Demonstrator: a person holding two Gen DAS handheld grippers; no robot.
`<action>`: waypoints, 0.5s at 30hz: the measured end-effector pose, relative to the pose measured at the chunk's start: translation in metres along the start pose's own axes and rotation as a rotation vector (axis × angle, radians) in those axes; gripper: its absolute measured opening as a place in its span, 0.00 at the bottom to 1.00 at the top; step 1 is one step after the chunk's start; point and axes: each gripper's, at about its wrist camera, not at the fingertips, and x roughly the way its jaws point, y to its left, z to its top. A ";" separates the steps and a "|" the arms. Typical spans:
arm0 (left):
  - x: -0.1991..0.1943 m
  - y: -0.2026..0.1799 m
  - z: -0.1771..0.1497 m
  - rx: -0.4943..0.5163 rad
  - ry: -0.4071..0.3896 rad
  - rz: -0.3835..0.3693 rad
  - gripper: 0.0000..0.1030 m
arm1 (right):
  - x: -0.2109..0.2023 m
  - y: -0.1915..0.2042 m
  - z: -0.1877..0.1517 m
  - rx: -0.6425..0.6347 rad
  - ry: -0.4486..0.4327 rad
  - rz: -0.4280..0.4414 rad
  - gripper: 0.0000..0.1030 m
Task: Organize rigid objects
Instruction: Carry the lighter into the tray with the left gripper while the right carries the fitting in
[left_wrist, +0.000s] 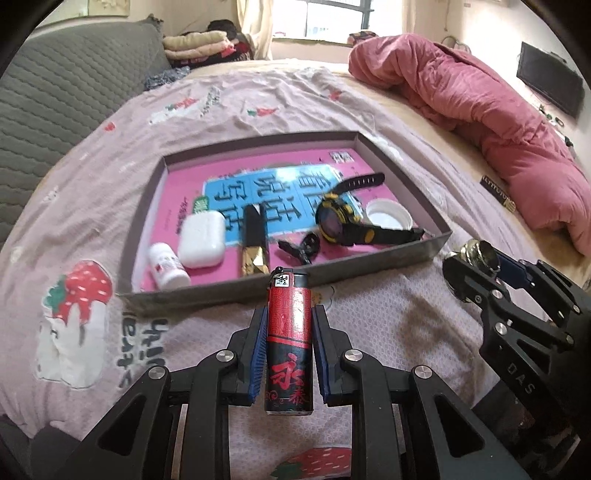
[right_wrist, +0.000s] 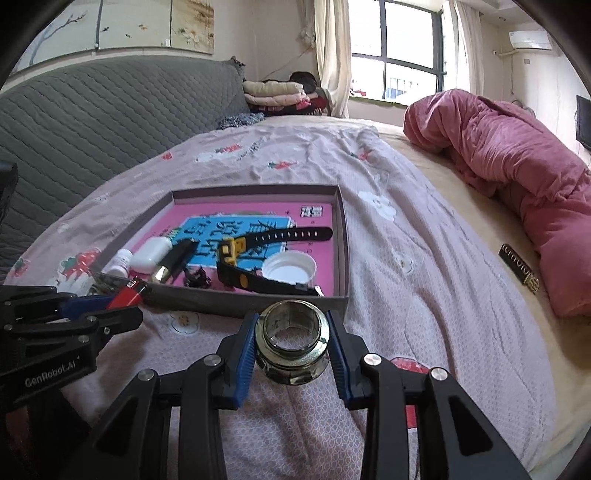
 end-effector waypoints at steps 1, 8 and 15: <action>-0.002 0.001 0.001 0.000 -0.004 0.003 0.23 | -0.003 0.002 0.001 -0.006 -0.010 0.004 0.35; -0.020 0.008 0.010 -0.017 -0.044 0.007 0.23 | -0.026 0.019 0.014 -0.023 -0.054 0.047 0.35; -0.038 0.013 0.020 -0.025 -0.089 0.013 0.23 | -0.043 0.030 0.026 -0.045 -0.090 0.067 0.35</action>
